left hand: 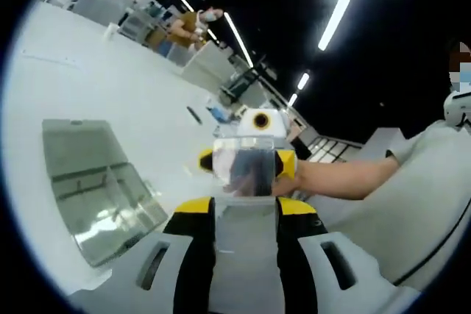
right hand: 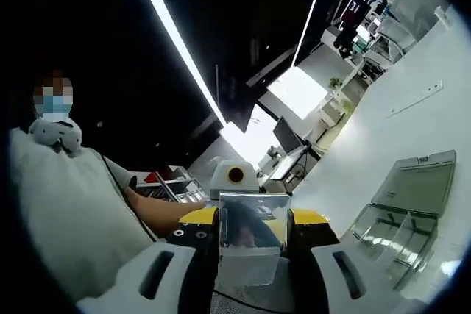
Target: Insert the divider into the dual guide fixture by aligning both edges with the guide slots and pushing it downward to the bottom, including one-sided entry, uneven engagement, binding, and posture correction.
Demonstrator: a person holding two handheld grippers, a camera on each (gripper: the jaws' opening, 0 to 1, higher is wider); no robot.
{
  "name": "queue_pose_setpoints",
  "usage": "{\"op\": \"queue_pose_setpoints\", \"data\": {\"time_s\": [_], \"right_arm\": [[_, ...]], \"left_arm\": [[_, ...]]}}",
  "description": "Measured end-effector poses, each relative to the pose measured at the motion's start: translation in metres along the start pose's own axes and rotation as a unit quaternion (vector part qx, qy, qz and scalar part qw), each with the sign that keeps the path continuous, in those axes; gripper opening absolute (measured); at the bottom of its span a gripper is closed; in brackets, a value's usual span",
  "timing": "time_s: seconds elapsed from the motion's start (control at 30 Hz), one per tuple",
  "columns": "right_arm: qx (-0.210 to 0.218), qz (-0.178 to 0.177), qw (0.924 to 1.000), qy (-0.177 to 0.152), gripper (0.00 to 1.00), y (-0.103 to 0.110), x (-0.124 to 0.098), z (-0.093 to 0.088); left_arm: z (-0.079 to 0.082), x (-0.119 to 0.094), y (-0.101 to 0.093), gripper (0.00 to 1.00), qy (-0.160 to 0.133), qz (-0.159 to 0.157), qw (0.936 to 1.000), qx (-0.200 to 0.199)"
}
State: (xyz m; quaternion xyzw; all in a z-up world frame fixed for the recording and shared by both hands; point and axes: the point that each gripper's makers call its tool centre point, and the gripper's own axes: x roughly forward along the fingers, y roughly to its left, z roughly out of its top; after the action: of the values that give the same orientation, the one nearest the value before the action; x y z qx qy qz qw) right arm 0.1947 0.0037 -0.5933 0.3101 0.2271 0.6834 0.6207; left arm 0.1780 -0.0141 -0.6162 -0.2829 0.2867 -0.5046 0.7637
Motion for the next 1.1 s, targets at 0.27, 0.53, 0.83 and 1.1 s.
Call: {"op": "queue_pose_setpoints", "data": {"time_s": [0.27, 0.53, 0.83, 1.1], "right_arm": [[0.009, -0.002, 0.9999, 0.006, 0.33, -0.0015, -0.0014, -0.0013], [0.015, 0.0, 0.9999, 0.003, 0.33, 0.0012, -0.0009, -0.0001], [0.008, -0.003, 1.0, 0.001, 0.32, 0.0002, -0.0013, 0.0004], [-0.003, -0.014, 0.9999, -0.005, 0.31, -0.0016, 0.0008, 0.0029]], "left_arm": [[-0.0016, 0.0001, -0.0006, 0.29, 0.002, -0.003, 1.0, -0.005], [-0.0024, -0.0009, -0.0009, 0.29, 0.003, -0.004, 1.0, -0.006], [-0.0026, -0.0008, -0.001, 0.29, 0.005, -0.003, 1.0, -0.006], [0.0016, -0.0001, 0.0018, 0.3, -0.003, 0.008, 0.9999, -0.006]]}}
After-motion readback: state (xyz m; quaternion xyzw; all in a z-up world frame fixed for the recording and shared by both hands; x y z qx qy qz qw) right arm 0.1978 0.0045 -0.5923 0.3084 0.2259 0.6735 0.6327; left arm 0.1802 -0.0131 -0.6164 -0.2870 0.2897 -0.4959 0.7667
